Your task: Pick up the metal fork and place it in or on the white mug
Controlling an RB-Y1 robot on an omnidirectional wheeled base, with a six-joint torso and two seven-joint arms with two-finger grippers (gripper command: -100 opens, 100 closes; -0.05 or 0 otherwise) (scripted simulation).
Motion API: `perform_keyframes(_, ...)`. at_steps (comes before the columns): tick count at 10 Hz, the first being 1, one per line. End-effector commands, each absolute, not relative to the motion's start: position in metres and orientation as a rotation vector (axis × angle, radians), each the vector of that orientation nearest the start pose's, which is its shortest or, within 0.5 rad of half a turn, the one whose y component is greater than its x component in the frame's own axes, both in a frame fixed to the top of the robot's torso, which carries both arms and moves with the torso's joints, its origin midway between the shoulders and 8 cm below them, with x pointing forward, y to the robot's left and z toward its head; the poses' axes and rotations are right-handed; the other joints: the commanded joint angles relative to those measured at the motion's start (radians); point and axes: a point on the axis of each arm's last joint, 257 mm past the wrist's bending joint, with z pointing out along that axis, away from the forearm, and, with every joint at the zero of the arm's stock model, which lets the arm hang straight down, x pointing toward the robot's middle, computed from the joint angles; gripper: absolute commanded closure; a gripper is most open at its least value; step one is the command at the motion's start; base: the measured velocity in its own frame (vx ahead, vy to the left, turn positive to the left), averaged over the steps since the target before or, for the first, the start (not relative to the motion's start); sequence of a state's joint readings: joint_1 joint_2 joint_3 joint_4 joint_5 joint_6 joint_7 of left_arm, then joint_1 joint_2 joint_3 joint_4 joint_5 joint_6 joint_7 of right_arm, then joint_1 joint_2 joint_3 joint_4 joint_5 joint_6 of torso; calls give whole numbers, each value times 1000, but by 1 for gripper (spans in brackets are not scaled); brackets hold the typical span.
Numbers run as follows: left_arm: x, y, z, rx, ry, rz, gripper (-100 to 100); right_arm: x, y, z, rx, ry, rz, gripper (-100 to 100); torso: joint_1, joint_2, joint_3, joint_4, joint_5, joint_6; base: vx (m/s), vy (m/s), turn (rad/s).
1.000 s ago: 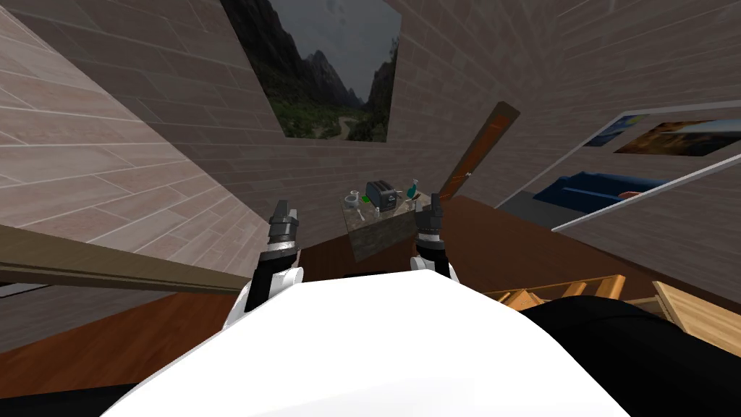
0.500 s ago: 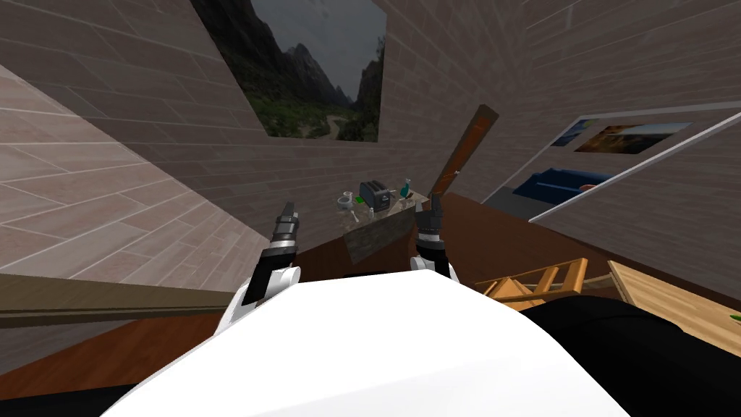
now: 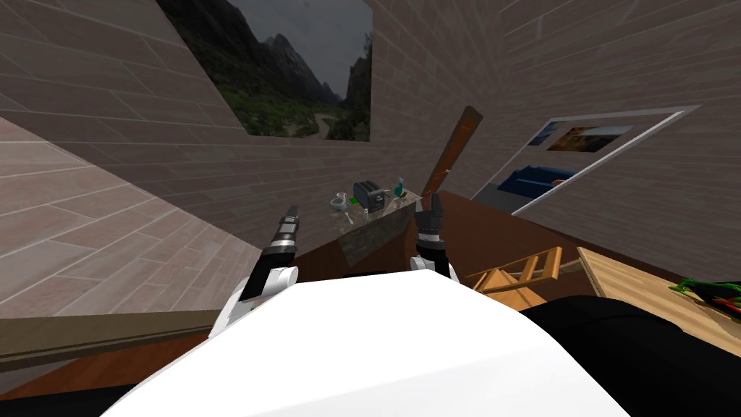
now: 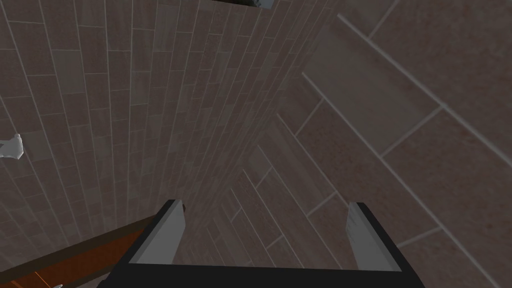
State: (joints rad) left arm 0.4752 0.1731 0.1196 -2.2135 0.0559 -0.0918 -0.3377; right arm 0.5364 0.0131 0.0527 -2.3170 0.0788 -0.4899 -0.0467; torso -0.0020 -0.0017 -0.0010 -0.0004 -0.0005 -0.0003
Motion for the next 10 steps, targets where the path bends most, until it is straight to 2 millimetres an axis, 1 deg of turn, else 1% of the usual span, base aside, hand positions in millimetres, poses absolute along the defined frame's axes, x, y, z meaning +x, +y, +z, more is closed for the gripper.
perform_keyframes(1, 404, 347, -92, -738, 1144, -742, -100, 339, -257, 27, 648, 640, 1334, 0, 0, 0, 0, 0, 0, 0, 24, -26, -102)
perform_keyframes(2, 406, 351, -100, -746, 1174, -710, -100, 339, -257, 27, 648, 640, 1334, 0, 0, 0, 0, 0, 0, 0, 32, -33, -201)
perform_keyframes(3, 406, 352, -102, -751, 1179, -708, -100, 339, -257, 27, 648, 640, 1334, 0, 0, 0, 0, 0, 0, 1, 24, -19, -73)
perform_keyframes(4, 408, 357, -112, -764, 1216, -672, -100, 339, -257, 27, 648, 640, 1334, 0, 0, 0, 0, 0, 0, 0, 24, -24, -109)
perform_keyframes(5, 410, 362, -119, -767, 1244, -641, -100, 339, -257, 27, 648, 640, 1334, 0, 0, 0, 0, 0, 0, 0, 37, -36, -229)
perform_keyframes(6, 410, 362, -123, -777, 1255, -636, -100, 339, -257, 27, 648, 640, 1334, 0, 0, 0, 0, 0, 0, 0, 27, -19, -72)
perform_keyframes(7, 411, 368, -132, -782, 1286, -603, -100, 339, -257, 27, 648, 640, 1334, 0, 0, 0, 0, 0, 0, 0, 25, -18, -148)
perform_keyframes(8, 412, 368, -134, -789, 1295, -599, -100, 339, -257, 27, 648, 640, 1334, 0, 1, 0, 0, 0, 0, 0, 22, -13, -67)
perform_keyframes(10, 413, 379, -154, -802, 1365, -529, -100, 339, -257, 27, 648, 640, 1334, 0, 0, 0, 0, 0, 0, 0, 32, -32, -180)
